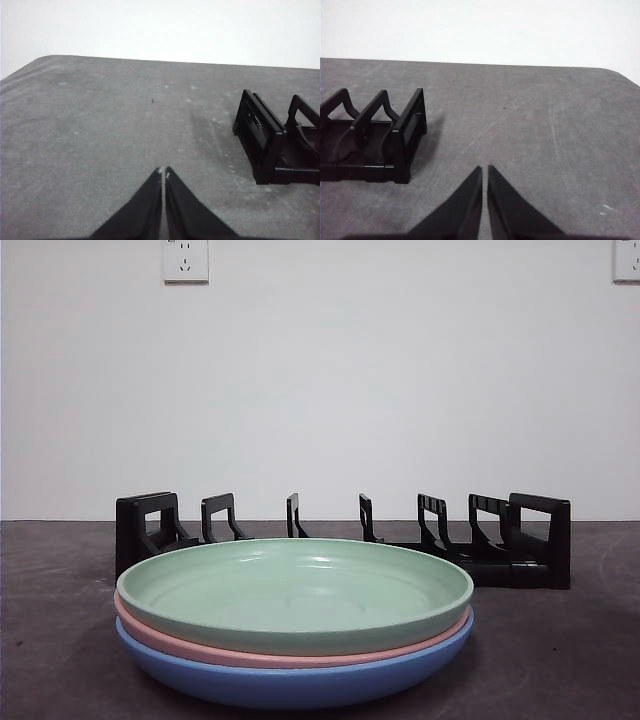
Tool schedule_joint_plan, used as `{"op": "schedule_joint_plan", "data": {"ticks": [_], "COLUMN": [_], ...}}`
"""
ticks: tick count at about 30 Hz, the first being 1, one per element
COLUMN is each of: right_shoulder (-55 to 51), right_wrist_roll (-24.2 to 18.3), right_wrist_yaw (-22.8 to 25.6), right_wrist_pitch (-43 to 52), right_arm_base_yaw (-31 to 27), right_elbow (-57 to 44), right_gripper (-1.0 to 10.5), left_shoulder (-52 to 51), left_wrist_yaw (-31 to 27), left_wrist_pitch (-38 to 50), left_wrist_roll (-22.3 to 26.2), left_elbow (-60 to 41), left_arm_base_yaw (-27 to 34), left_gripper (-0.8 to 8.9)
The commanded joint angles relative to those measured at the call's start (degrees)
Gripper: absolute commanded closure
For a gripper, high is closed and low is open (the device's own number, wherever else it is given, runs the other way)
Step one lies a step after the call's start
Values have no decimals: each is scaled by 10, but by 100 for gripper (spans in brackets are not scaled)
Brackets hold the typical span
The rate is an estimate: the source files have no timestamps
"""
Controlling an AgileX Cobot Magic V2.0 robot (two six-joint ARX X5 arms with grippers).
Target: Place the plate
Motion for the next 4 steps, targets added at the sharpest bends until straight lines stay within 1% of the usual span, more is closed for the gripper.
{"op": "schedule_joint_plan", "data": {"ticks": [1, 4], "right_shoulder": [1, 1], "right_wrist_roll": [10, 10], "right_wrist_yaw": [2, 2], "right_wrist_pitch": [8, 7], "right_arm_base_yaw": [1, 1], "right_elbow": [-2, -2], "right_gripper": [931, 930], "left_shoulder": [-1, -1], "left_wrist_yaw": [1, 1], "left_wrist_pitch": [6, 6], "left_wrist_roll": [-2, -2], "left_elbow": [-11, -11], "left_arm_base_yaw": [1, 1], "left_gripper": [806, 806]}}
